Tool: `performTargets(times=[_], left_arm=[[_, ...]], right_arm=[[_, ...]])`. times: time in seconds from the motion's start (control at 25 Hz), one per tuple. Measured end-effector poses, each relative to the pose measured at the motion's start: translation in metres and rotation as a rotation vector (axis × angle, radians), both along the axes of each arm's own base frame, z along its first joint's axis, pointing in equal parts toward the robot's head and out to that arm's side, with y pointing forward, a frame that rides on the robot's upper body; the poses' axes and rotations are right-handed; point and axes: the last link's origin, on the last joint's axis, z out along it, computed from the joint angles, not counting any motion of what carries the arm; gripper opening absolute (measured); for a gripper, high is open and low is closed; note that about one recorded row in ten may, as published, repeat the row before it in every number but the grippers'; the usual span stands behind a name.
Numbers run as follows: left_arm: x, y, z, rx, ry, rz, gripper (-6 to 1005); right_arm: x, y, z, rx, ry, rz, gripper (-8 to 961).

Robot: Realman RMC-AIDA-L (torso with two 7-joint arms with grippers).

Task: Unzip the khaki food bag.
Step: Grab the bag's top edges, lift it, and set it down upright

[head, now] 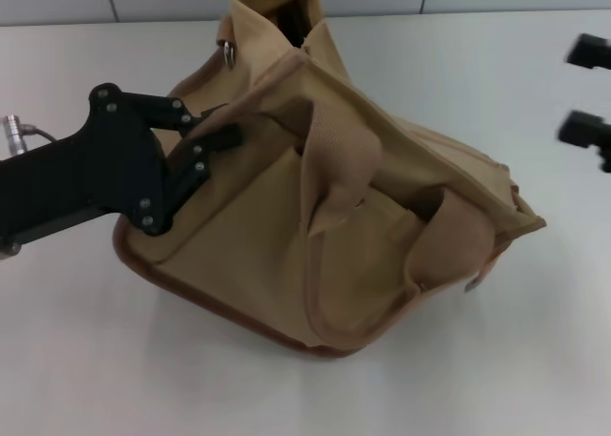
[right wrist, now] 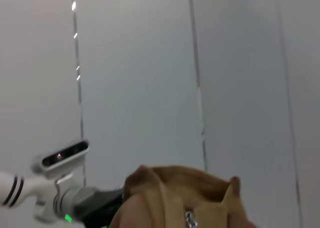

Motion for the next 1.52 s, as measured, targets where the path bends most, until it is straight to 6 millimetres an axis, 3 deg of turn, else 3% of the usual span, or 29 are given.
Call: performTargets(times=[0.52,1.0,1.52], left_arm=[[0.008,0.001,-0.001,-0.006,-0.004,-0.038,61],[0.011,0.002,-0.005,-0.024,0.004,-0.041,61],[0.016,0.005,-0.007,-0.029,0.008,-0.059,61]], right_arm=[[-0.059,0.052,-0.026,-0.053,-0.183,0.086,777],[-0.092,0.064,-0.061,-0.172,-0.317,0.161,770],[-0.114,0.066,-0.082,-0.211,-0.397,0.215,762]])
